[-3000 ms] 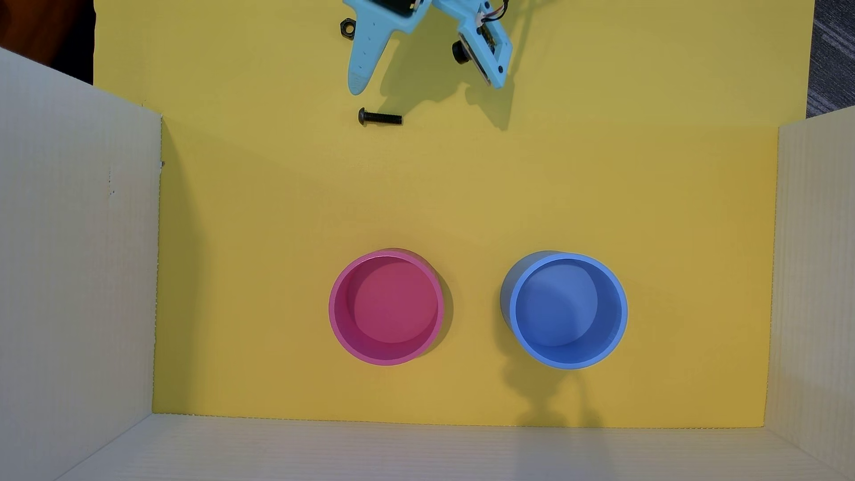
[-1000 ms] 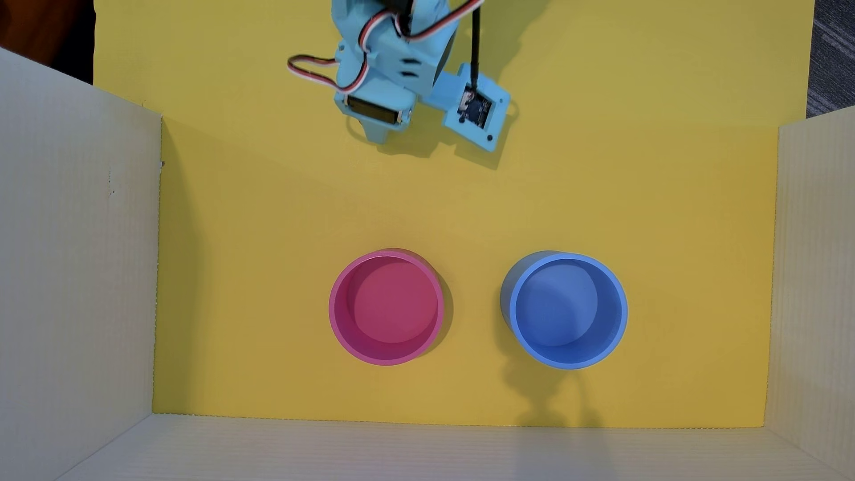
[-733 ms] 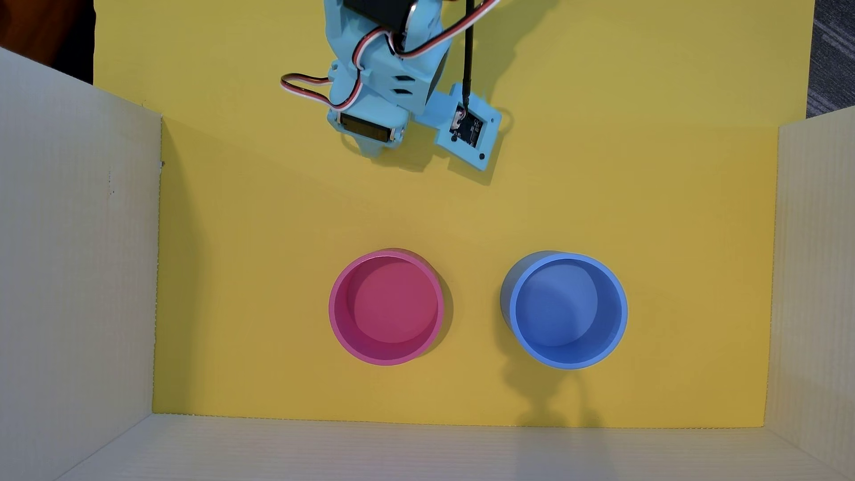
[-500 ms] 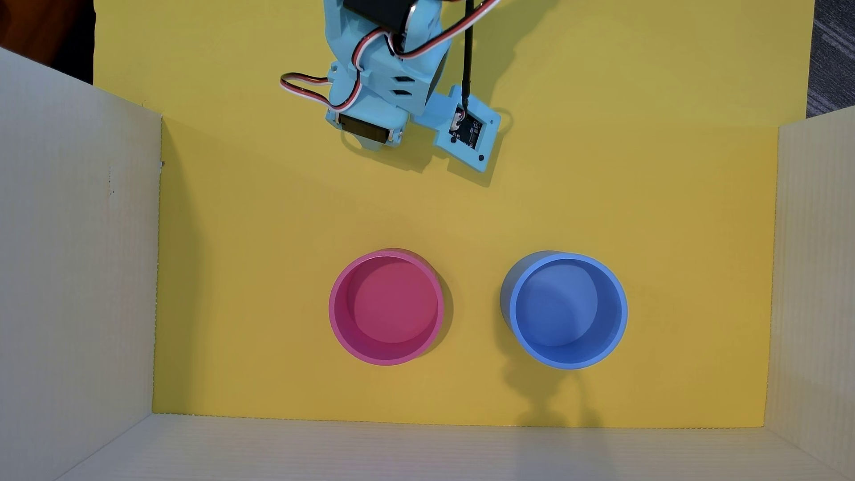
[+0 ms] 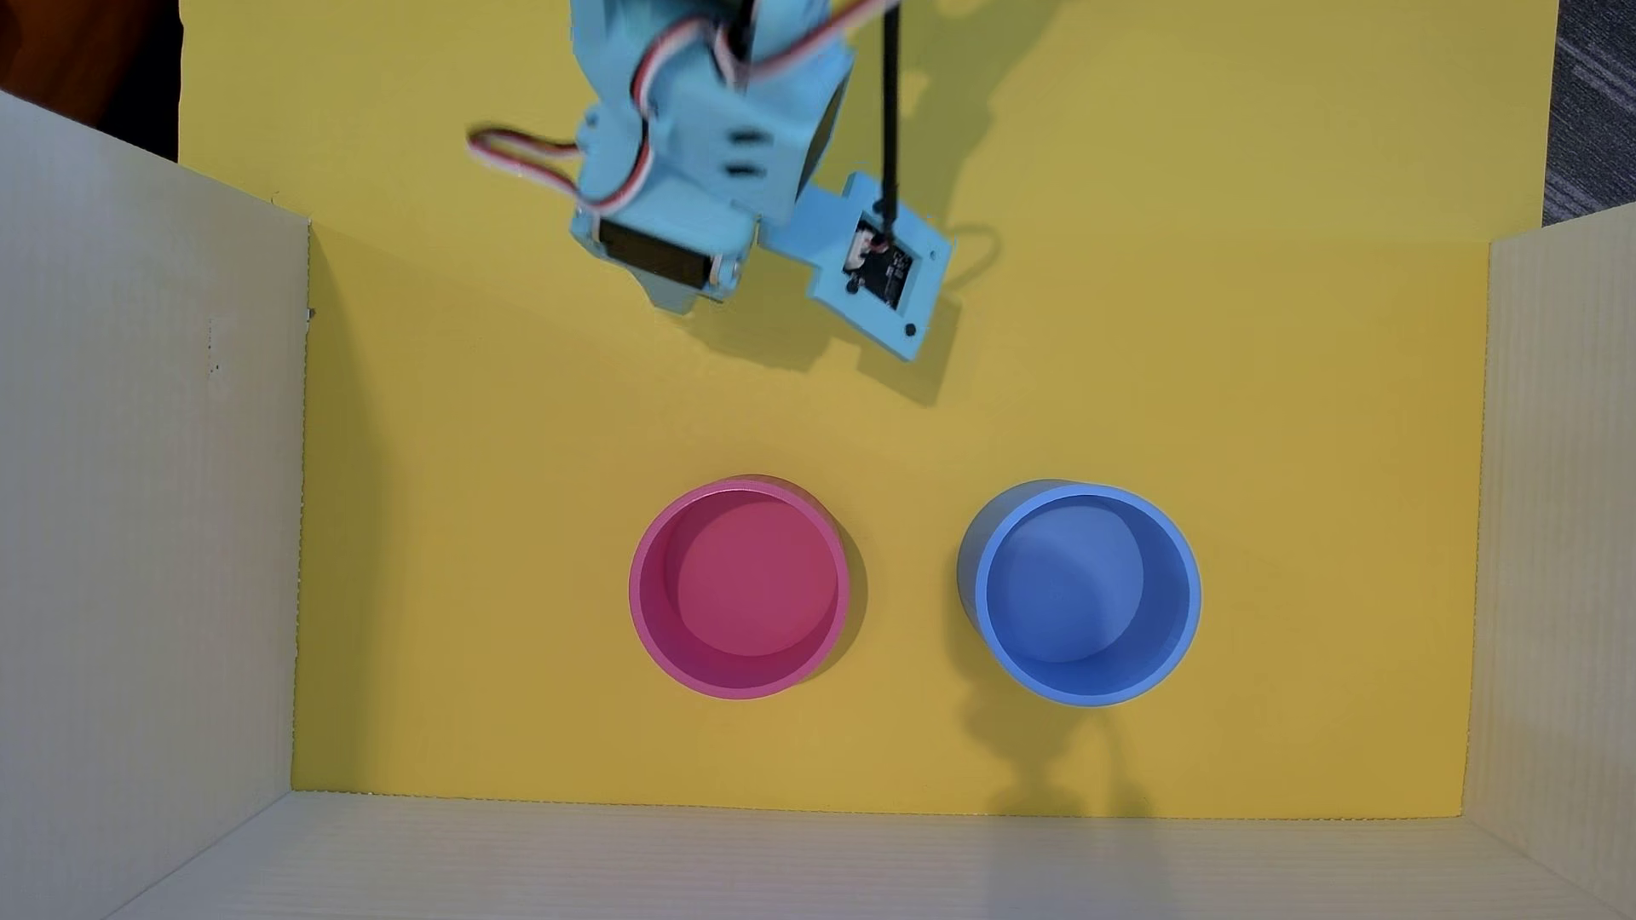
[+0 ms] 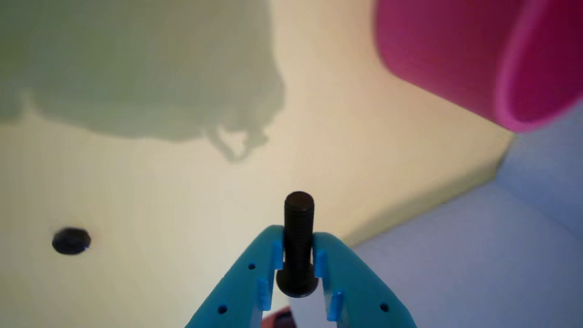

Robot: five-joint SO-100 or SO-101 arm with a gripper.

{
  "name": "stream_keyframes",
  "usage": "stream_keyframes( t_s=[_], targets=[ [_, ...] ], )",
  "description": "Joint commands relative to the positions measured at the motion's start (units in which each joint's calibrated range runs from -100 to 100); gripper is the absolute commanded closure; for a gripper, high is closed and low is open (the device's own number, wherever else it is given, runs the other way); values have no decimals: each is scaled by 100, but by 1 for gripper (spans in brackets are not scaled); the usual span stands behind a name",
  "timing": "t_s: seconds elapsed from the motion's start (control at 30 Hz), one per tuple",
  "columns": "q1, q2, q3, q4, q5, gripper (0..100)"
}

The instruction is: Pick up the bolt and place it in the pink box

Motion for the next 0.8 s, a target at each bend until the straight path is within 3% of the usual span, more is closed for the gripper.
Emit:
stream_keyframes(
  t_s=[0.0, 0.77],
  targets=[
    [-135, -749, -359, 78, 15, 99],
    [-834, 1162, -3217, 258, -339, 98]
  ],
)
